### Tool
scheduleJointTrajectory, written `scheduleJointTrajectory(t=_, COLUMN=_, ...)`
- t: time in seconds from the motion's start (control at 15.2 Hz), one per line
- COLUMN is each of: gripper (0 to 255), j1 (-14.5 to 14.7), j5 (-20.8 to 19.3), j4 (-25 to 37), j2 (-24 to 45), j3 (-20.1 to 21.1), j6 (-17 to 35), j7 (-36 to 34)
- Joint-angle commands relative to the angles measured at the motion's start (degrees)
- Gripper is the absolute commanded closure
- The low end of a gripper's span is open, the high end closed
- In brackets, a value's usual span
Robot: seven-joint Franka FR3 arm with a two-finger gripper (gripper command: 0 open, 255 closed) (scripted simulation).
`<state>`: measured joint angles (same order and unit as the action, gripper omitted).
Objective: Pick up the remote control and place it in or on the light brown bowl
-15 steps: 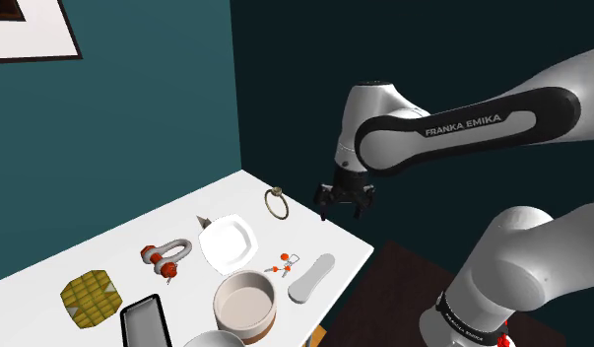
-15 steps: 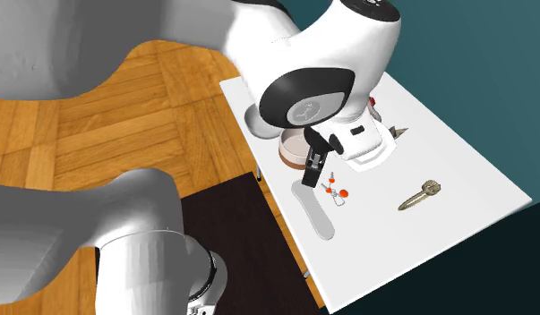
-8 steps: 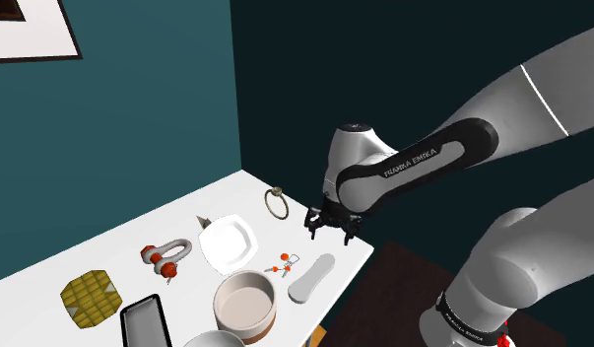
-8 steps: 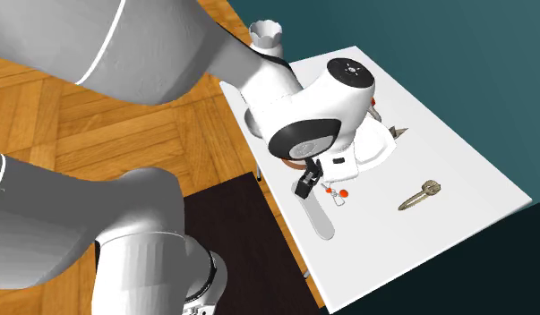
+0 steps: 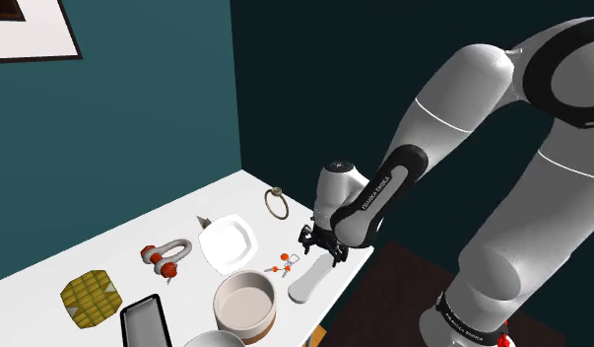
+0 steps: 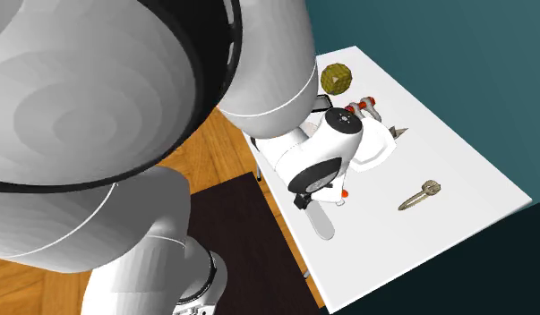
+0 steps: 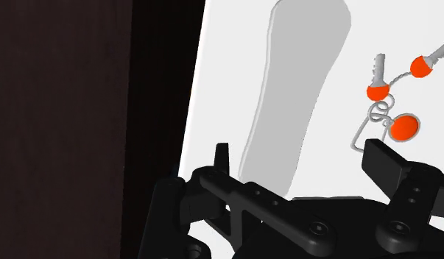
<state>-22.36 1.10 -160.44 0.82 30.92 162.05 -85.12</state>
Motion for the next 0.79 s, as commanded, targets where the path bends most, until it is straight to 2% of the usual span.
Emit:
scheduleJointTrajectory(t=0.0, gripper=0, j1=0.3, j5=-13.8, j4=1.7, j2=7.0, j3=-3.1, j6=4.4, j7=-15.0)
scheduleJointTrajectory(t=0.07, gripper=0, j1=3.1, j5=-19.7, j4=2.8, j2=10.1, j3=-7.3, j6=6.0, j7=-21.5)
scheduleJointTrajectory(t=0.13, gripper=0, j1=6.4, j5=-23.7, j4=3.9, j2=12.8, j3=-11.7, j6=7.6, j7=-26.5)
scheduleJointTrajectory(t=0.26, gripper=0, j1=9.9, j5=-25.7, j4=4.6, j2=14.9, j3=-15.6, j6=9.2, j7=-28.1)
scheduleJointTrajectory(t=0.59, gripper=0, j1=16.3, j5=-30.6, j4=6.6, j2=20.3, j3=-23.0, j6=13.1, j7=-32.2)
scheduleJointTrajectory(t=0.73, gripper=0, j1=17.1, j5=-30.9, j4=6.8, j2=21.0, j3=-23.7, j6=13.6, j7=-32.5)
